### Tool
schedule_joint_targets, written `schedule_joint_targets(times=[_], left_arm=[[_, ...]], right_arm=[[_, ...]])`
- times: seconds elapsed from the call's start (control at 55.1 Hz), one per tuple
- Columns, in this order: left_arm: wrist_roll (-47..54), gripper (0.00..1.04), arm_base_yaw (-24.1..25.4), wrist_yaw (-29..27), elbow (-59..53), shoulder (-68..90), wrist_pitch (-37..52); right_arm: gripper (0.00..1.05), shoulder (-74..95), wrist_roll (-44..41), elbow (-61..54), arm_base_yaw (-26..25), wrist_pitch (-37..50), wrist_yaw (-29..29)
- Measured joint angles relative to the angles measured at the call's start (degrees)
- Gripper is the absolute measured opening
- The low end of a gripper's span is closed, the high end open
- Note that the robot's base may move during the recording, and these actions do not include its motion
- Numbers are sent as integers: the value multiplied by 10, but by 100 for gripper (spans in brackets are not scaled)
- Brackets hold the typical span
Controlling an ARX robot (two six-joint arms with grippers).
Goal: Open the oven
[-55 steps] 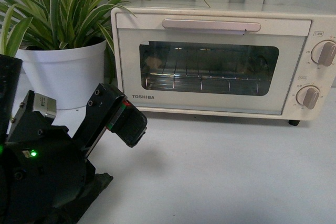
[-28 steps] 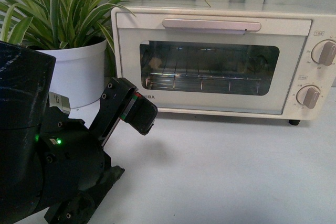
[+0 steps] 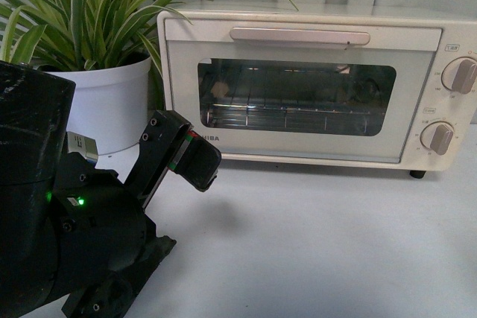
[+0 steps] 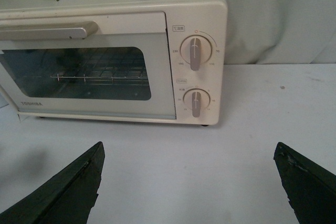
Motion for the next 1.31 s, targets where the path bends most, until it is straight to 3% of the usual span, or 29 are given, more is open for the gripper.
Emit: schedule_joint_targets(times=[0.254, 0.508, 1.306], left_arm=[[-1, 98, 3, 4, 0, -1, 0], [-1, 98, 6, 6, -2, -7, -5], [-1, 98, 8, 10, -3, -9, -9]], right_arm=[[95, 200, 40, 187, 73, -58, 50], [95, 325, 86, 336, 108, -116, 90], [95, 434, 119, 447, 126, -171, 154]])
